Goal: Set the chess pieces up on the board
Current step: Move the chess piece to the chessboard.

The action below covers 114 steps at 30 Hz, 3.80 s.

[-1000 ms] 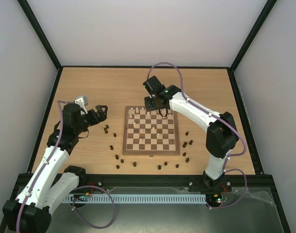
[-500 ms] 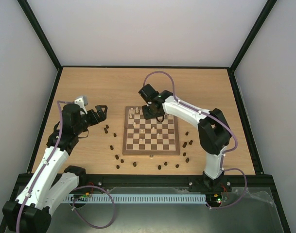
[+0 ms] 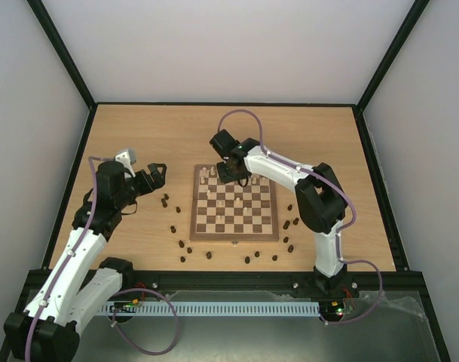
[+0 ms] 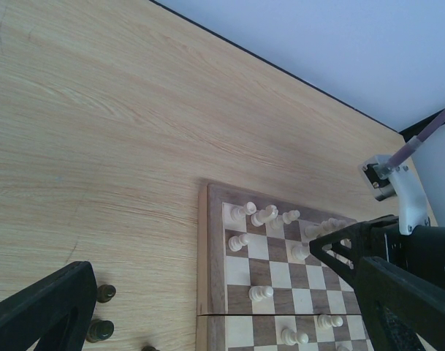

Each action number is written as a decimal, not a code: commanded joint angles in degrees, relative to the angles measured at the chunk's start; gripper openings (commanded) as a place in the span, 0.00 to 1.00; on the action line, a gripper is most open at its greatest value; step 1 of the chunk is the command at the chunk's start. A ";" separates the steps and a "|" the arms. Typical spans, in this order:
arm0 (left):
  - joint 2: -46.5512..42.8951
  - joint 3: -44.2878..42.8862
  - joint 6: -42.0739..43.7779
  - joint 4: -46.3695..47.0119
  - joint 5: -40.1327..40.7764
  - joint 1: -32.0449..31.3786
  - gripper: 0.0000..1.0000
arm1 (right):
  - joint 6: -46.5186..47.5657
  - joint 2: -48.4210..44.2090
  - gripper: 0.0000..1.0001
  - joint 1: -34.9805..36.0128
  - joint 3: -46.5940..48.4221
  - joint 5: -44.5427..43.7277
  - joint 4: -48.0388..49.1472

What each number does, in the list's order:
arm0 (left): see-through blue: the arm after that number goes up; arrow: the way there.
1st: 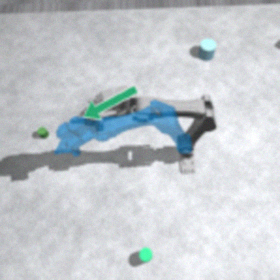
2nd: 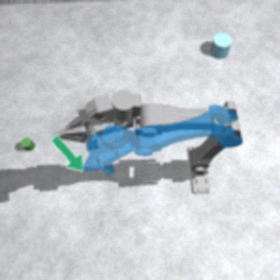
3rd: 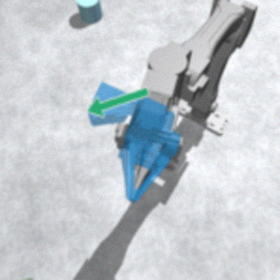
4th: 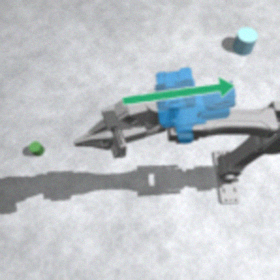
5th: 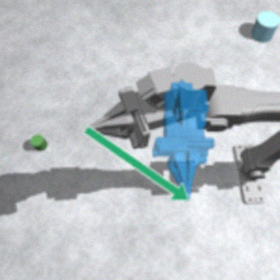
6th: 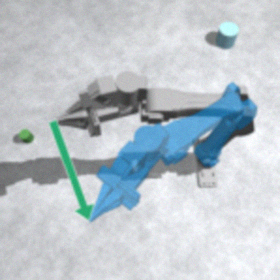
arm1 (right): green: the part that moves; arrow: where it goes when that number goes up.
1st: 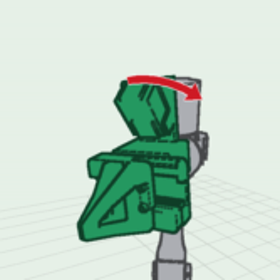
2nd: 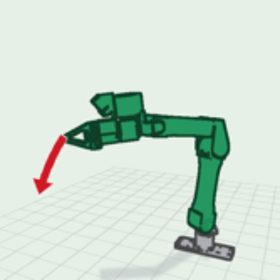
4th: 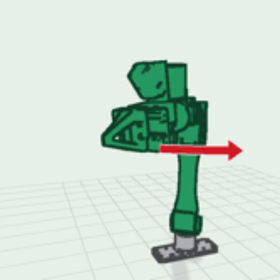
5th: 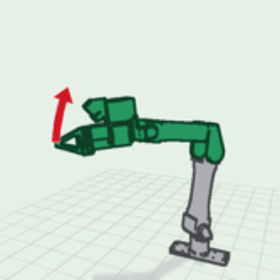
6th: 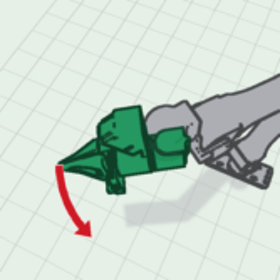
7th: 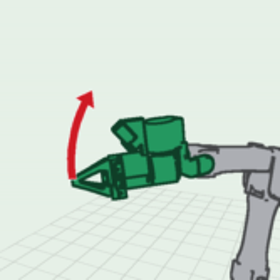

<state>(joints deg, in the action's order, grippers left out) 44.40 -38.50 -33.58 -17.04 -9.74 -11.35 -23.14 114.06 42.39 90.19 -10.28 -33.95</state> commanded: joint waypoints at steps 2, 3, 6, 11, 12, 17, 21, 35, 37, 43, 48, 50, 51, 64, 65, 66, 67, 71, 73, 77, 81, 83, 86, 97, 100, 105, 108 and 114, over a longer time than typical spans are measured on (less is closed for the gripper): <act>-0.79 0.77 0.27 0.95 0.33 -0.33 1.00 | 0.33 1.75 0.30 0.22 2.90 -2.10 -3.72; -0.73 0.79 0.23 1.02 0.33 -0.33 0.99 | 0.37 1.83 0.28 0.19 3.07 -2.11 -3.79; -0.66 0.82 0.28 1.13 0.20 -0.33 1.00 | 0.46 2.27 0.27 0.19 3.61 -2.26 -4.21; -0.63 0.93 0.29 1.22 0.09 -0.27 0.99 | 0.37 2.32 0.27 0.24 3.63 -2.29 -4.71; -0.63 0.89 0.21 1.29 0.07 -0.30 1.00 | 0.42 2.31 0.28 0.24 3.55 -2.29 -4.77; -0.55 1.12 0.19 1.46 0.07 -0.33 1.00 | 0.62 2.42 0.20 0.24 3.42 -2.31 -4.75; -0.55 1.03 0.25 1.37 0.07 -0.31 1.00 | 0.72 2.83 0.15 0.24 3.56 -2.11 -4.72; -0.46 1.07 0.18 1.39 0.25 -0.33 1.00 | 1.43 4.17 0.13 0.15 8.40 -7.15 -6.32; -0.46 1.14 0.20 1.39 0.38 -0.33 0.99 | 1.50 4.62 0.14 0.08 9.01 -7.55 -6.65; -0.48 1.15 0.21 1.39 0.43 -0.33 0.99 | 1.79 5.76 0.14 0.05 9.74 -7.95 -6.63; -0.38 1.17 0.23 1.39 0.51 -0.33 0.99 | 1.95 6.47 0.14 -0.11 10.13 -8.14 -6.53; -0.41 1.22 0.26 1.39 0.51 -0.31 0.99 | 2.04 6.60 0.15 -0.12 10.22 -8.02 -6.45; -0.37 1.18 0.27 1.42 0.51 -0.33 0.99 | 2.09 6.68 0.15 -0.19 10.24 -8.04 -6.41; -0.46 1.19 0.24 1.39 0.77 -0.33 0.99 | 2.41 7.81 0.17 -0.54 11.38 -8.30 -6.69; -0.38 1.15 0.28 1.39 0.77 -0.33 0.99 | 2.47 7.86 0.17 -0.50 11.41 -8.33 -6.70; -0.41 1.21 0.28 1.33 0.77 -0.33 1.00 | 2.48 7.96 0.17 -0.54 11.49 -8.37 -6.73; -0.46 1.17 0.34 1.31 0.77 -0.33 0.99 | 2.46 7.93 0.17 -0.55 11.44 -8.35 -6.78; -0.37 1.28 0.29 1.40 0.77 -0.33 1.00 | 2.48 7.84 0.17 -0.56 11.45 -8.36 -6.74; -0.44 1.30 0.20 1.44 0.77 -0.32 1.00 | 2.48 7.79 0.17 -0.58 11.47 -8.38 -6.65; -0.38 1.27 0.19 1.48 0.77 -0.30 1.00 | 2.48 7.76 0.17 -0.61 11.49 -8.38 -6.42; -0.37 1.31 0.21 1.46 0.82 -0.33 1.00 | 2.56 7.84 0.17 -0.59 11.62 -8.49 -6.39; -0.46 1.25 0.25 1.53 0.86 -0.33 1.00 | 2.65 7.95 0.17 -0.59 11.75 -8.39 -6.39; -0.41 1.32 0.20 1.56 0.86 -0.33 0.99 | 2.66 8.27 0.18 -0.69 11.98 -8.30 -6.42; -0.20 1.28 0.19 1.66 0.77 -0.33 0.99 | 2.74 8.98 0.20 -0.76 12.54 -8.13 -6.35; -0.26 1.25 0.23 1.74 0.77 -0.33 0.99 | 2.74 9.07 0.21 -0.69 12.51 -8.13 -6.49; -0.24 1.23 0.19 1.83 0.77 -0.30 1.00 | 2.75 8.20 0.26 -0.74 12.53 -8.03 -6.44; -0.11 1.21 0.20 1.81 0.69 -0.31 1.00 | 2.66 7.40 0.30 -0.74 12.64 -7.72 -6.36; -0.11 1.02 0.24 1.83 0.61 -0.33 1.00 | 2.40 4.70 0.35 -0.80 12.92 -7.91 -6.52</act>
<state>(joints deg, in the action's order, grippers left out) 44.38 -38.17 -33.58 -16.99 -9.34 -11.60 -20.75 121.82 41.95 101.30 -17.74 -37.45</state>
